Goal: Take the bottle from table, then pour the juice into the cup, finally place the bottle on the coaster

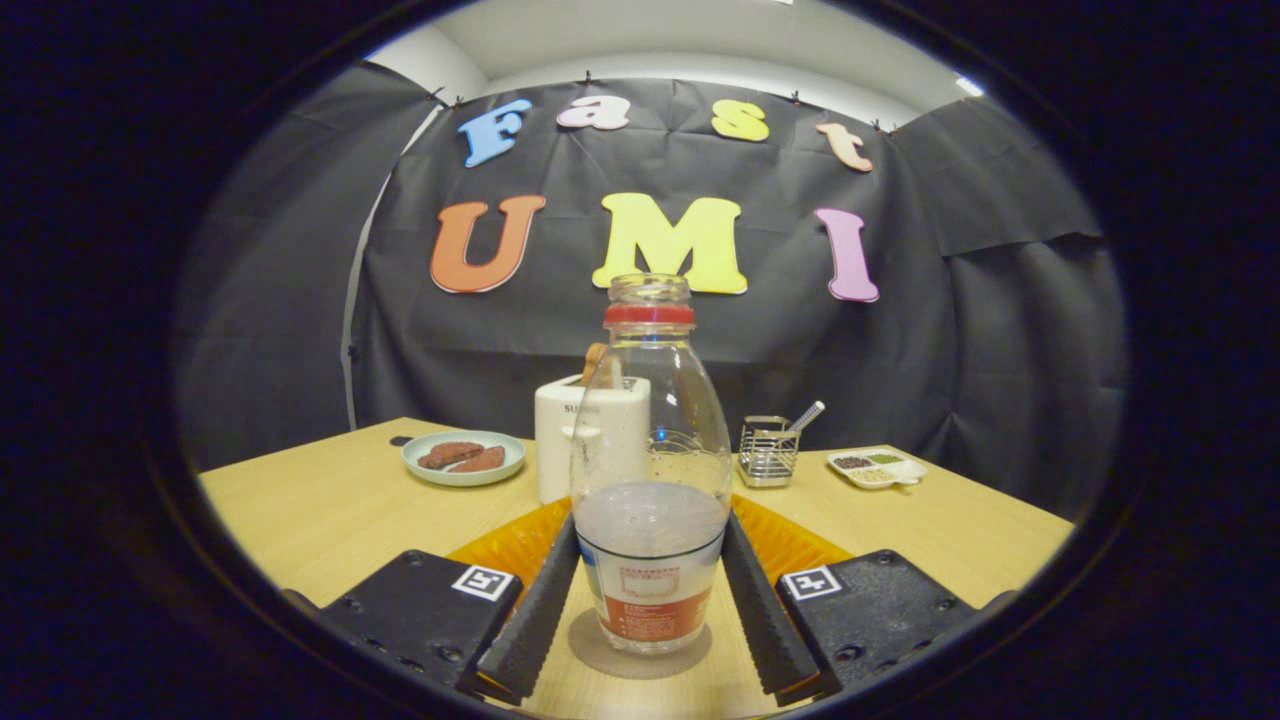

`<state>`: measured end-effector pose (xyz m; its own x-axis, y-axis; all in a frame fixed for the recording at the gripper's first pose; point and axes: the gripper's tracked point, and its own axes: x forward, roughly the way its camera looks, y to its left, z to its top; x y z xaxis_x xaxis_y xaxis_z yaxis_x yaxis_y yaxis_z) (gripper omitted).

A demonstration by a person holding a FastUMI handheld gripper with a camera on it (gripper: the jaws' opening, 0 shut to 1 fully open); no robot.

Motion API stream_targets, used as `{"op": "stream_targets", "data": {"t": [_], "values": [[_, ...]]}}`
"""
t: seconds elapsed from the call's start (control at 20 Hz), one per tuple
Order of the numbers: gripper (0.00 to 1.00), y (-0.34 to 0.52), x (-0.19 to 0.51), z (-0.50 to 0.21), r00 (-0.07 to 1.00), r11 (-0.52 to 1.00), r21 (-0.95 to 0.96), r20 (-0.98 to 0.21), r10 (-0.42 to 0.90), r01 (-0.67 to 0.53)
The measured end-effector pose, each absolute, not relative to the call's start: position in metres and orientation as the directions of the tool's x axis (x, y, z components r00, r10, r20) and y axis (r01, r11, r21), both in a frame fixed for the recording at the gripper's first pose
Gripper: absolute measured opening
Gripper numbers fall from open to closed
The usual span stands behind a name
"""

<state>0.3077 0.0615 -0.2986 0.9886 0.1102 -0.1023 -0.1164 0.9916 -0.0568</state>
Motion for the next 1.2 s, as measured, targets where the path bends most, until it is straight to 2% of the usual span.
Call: {"op": "stream_targets", "data": {"t": [0.15,0.3,0.35,0.75,1.2], "values": [[0.85,0.06,0.306,-0.304,0.989,0.994,-0.025,-0.107,0.105,-0.108],[0.99,0.058,0.304,-0.297,0.991,0.995,-0.031,-0.093,0.095,-0.099],[1.0,0.059,0.303,-0.295,0.991,0.995,-0.026,-0.091,0.099,-0.101],[1.0,0.061,0.288,-0.27,0.993,0.997,-0.006,-0.086,0.077,-0.078],[1.0,0.054,0.257,-0.201,0.998,0.997,-0.053,-0.033,0.062,-0.064]]}}
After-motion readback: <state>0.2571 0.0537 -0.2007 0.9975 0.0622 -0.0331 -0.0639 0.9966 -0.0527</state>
